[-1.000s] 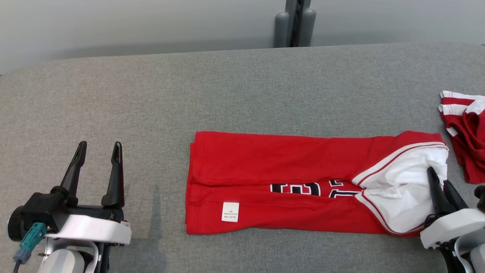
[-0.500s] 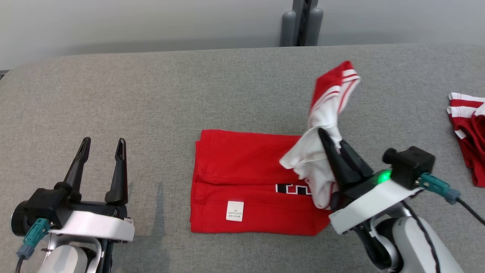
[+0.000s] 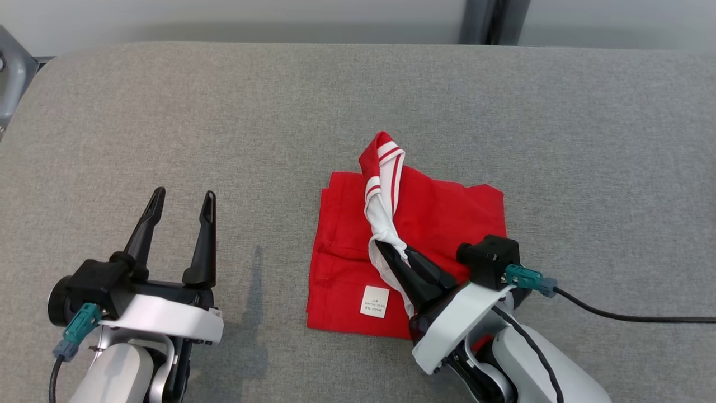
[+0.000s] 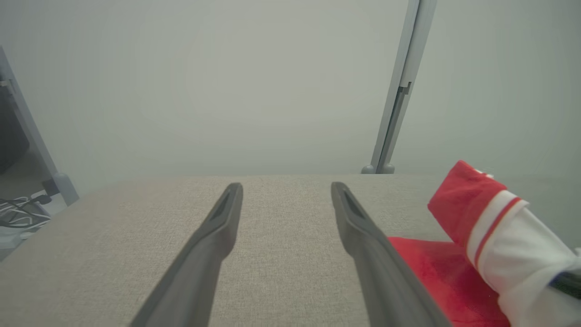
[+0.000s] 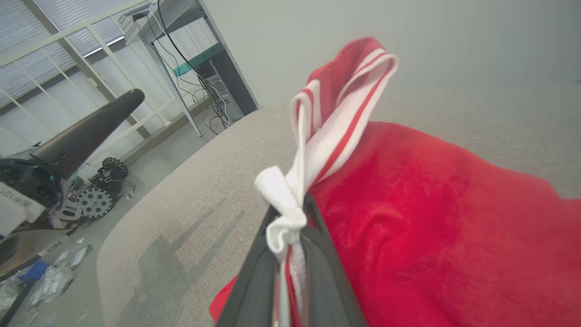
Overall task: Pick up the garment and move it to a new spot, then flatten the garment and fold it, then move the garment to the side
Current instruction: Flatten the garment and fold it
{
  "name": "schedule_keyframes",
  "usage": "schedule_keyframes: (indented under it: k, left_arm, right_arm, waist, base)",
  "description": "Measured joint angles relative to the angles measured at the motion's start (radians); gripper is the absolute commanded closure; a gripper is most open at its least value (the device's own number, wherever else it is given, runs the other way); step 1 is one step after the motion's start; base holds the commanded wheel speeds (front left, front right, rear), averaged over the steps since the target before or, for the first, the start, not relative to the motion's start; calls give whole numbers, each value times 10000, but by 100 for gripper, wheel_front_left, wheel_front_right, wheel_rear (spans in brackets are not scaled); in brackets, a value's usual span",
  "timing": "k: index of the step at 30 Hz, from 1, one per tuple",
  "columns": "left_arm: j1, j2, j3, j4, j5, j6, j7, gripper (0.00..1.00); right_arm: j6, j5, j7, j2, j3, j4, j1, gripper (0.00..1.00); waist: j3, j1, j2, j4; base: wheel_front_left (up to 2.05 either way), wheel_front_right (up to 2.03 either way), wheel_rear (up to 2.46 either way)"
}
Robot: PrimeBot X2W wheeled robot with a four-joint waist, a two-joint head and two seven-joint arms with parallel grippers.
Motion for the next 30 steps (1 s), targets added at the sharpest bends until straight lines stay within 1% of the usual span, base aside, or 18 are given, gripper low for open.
schedule_keyframes:
  k: [3,4,5,6,10,11,12,14,16,19,25,30]
  left_arm:
    - [-128,-54,-31,127,8,-50,-15,0]
    - [-173,-54,-23,151,31,-84,-25,0]
    - [-189,-59,-27,178,56,-88,-44,0]
    - [-193,-67,-27,211,61,-92,-44,0]
    - [-312,-84,-8,332,73,-105,-54,0]
    - [-330,-94,21,372,75,-132,-58,0]
    - [-330,-102,36,395,75,-134,-58,0]
    - [-330,-102,71,416,90,-136,-59,0]
    - [-323,-96,134,435,98,-167,-63,0]
    - [-297,-92,211,426,138,-159,-75,0]
    - [-50,-56,447,324,150,4,-86,0]
    - [319,-17,589,199,123,88,-86,0]
  right_arm:
    - [0,510,-370,2,456,525,-349,100]
    - [0,675,-527,6,566,673,-470,84]
    - [0,755,-662,0,702,836,-607,53]
    - [0,1034,-767,-4,825,899,-706,0]
    - [0,2042,-1085,8,1442,984,-1032,0]
    - [0,2387,-1258,4,1605,821,-1126,0]
    - [0,2451,-1340,8,1672,756,-1170,0]
    - [2,2589,-1490,4,1615,468,-1220,0]
    - [2,2506,-1599,17,1317,111,-1230,0]
    - [2,2000,-1722,-33,307,-508,-1116,0]
    - [0,600,-1739,-593,-2243,-1672,-173,0]
    - [2,-585,-1220,-832,-4169,-2336,894,0]
  waist:
    - [123,0,0,90]
    - [157,0,0,106]
    - [186,0,0,114]
    - [209,0,0,115]
    - [238,0,0,68]
    - [227,0,0,27]
    - [215,0,0,-3]
    - [181,0,0,-63]
    - [130,0,0,-133]
    - [48,0,0,-245]
    - [-168,0,0,-454]
    - [-455,0,0,-591]
  base:
    - [0,0,0]
    - [0,0,0]
    - [0,0,0]
    - [0,0,0]
    - [0,0,0]
    - [0,0,0]
    - [0,0,0]
    - [0,0,0]
    - [0,0,0]
    - [0,0,0]
    - [0,0,0]
    - [0,0,0]
